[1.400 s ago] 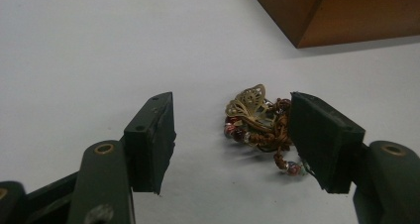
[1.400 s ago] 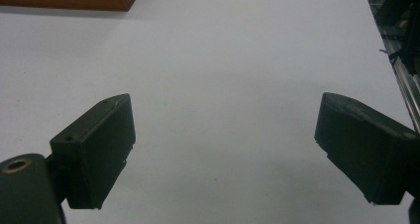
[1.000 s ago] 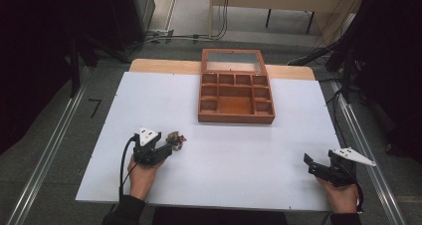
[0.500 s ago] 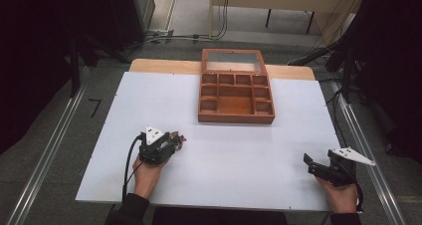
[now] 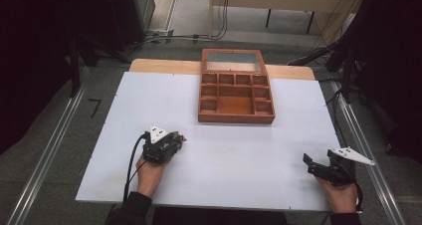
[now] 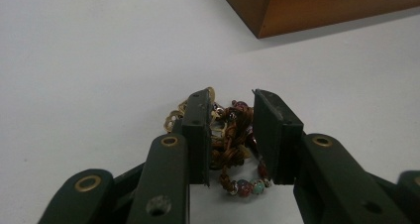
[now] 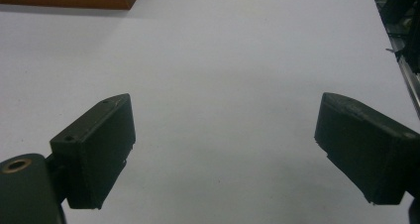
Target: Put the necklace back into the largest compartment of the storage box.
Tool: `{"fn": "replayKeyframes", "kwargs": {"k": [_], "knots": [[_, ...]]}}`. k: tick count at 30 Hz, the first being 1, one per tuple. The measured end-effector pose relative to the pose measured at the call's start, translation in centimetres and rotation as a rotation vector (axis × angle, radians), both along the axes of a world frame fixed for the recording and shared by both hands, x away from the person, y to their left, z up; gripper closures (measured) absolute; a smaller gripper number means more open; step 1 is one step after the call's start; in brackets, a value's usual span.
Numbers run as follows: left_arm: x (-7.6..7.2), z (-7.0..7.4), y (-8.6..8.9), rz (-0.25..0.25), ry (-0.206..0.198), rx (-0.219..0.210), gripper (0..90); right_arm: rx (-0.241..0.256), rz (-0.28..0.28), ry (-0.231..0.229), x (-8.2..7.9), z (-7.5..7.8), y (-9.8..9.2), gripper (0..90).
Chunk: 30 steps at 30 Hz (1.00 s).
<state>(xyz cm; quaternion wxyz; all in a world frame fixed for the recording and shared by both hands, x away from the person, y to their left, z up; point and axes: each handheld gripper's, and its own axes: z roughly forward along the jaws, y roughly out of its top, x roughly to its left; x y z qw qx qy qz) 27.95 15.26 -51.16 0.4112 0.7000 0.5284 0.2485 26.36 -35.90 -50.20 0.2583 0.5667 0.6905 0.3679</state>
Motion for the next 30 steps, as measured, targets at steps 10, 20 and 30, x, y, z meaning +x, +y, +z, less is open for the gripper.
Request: {"fn": "replayKeyframes", "kwargs": {"k": [10,20,30], "knots": [[0.61,-0.42,-0.46,-0.004,0.015,0.021,73.9,0.003,0.001,-0.001,0.04,0.02,-0.03,6.9],[0.75,-0.44,-0.31,-0.010,0.033,0.012,87.5,0.002,0.005,0.000,0.08,0.05,0.15,6.9],[0.41,0.31,0.30,0.007,0.016,-0.021,88.5,0.002,0.005,-0.002,0.09,0.05,0.08,6.9]]}}
